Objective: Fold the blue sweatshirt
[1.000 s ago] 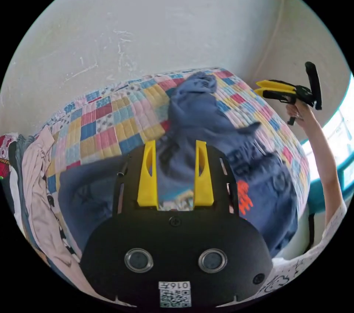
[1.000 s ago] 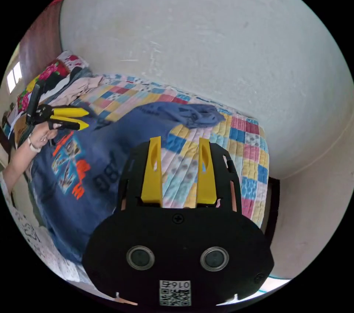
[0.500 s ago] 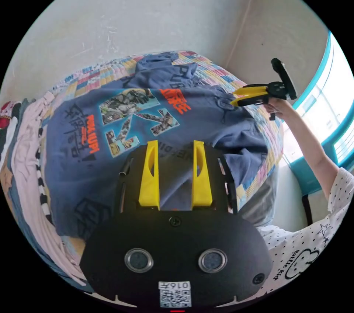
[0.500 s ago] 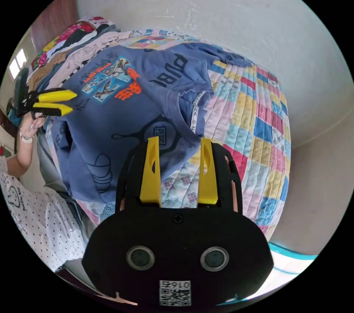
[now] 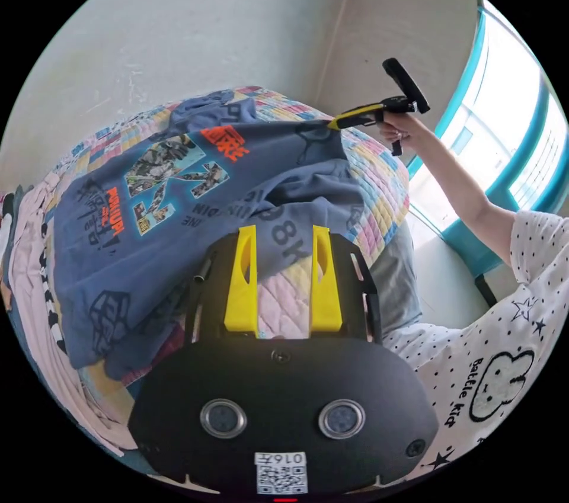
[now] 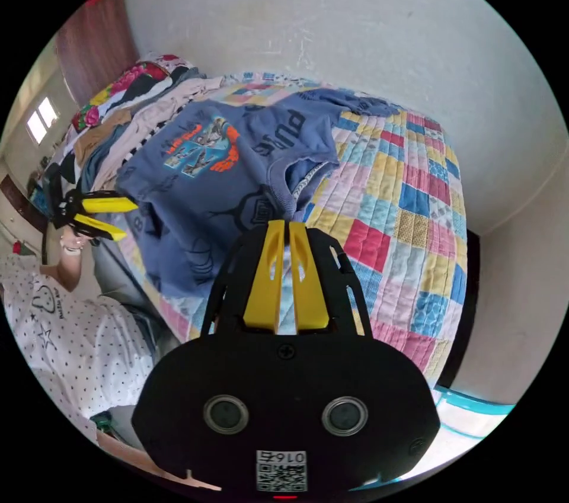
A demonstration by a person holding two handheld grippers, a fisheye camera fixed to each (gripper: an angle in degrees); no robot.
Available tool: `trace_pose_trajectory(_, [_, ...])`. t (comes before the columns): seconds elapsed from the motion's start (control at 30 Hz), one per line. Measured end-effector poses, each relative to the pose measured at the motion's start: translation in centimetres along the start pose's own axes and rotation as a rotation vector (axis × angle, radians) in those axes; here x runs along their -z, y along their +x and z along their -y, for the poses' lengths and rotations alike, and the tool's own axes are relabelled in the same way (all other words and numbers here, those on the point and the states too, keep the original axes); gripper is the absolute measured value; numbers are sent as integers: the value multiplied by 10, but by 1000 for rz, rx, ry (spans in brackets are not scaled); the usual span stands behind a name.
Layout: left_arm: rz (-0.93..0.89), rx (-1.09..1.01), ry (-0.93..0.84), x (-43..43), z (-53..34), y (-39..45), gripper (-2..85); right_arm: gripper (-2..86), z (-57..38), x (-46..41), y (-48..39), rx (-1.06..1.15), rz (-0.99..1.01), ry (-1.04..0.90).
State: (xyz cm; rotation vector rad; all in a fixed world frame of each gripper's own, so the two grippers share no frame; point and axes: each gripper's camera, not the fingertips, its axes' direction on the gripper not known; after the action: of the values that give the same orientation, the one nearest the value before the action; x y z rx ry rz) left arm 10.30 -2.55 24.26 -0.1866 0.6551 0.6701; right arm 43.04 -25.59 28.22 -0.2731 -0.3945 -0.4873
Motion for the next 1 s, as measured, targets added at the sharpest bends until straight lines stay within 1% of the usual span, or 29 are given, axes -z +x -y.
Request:
trace_pose_trajectory(0.07, [9,12,-65,-20,3,-4,134,11,-4,-19,-1,28,43,-94])
trace_pose_trajectory(0.13, [-26,11,-47,-14,5,-9,134,20,-4,-26,1,56,47,-94])
trace_pose_trajectory(0.17, [-56,5,-31,-8,6,-11,134,29,0,-19,4,55,25,-48])
trace_pose_trajectory(0.2, [-98,-3,28,10,10,-16,131,42,8,-5,8,56,5,32])
trace_pose_trajectory(0.23, [-76,-11,98,29,15,-24,127,50,13,3,11,53,-4,75])
trace_pose_trajectory(0.27, [-44,-14,127,37,19,-28,124,68,27,15,16,48,-22,145])
trace_pose_trajectory(0.3, [34,-12,170,50,30,-39,120,88,46,21,22,53,-42,184])
trace_pose_trajectory(0.33, [98,1,181,55,46,-54,115,94,57,22,26,58,-49,194])
trace_pose_trajectory(0.37, [119,6,177,55,54,-61,114,106,81,21,35,50,-64,212])
trace_pose_trajectory(0.47, [91,21,105,23,101,-96,116,122,147,1,65,-7,-67,253])
trace_pose_trajectory(0.53, [111,39,67,-18,139,-116,119,129,188,-26,84,-40,-39,224])
trace_pose_trajectory(0.6, [174,61,57,-47,171,-133,120,135,234,-75,108,-112,-46,109])
trace_pose_trajectory(0.67, [256,98,46,-73,203,-157,120,136,256,-110,125,-173,-61,26])
trace_pose_trajectory(0.73, [313,155,21,-99,239,-199,119,132,266,-133,137,-206,-47,4])
trace_pose_trajectory(0.83, [327,237,-12,-124,271,-256,113,120,277,-161,150,-203,26,-10])
trace_pose_trajectory(0.9, [312,266,-42,-140,285,-282,110,112,284,-182,153,-169,56,-58])
trace_pose_trajectory(0.97, [288,310,-30,-150,293,-301,106,95,288,-184,150,-125,8,-51])
trace_pose_trajectory(1.0, [239,330,-40,-159,297,-311,100,68,290,-182,148,-72,-17,-47])
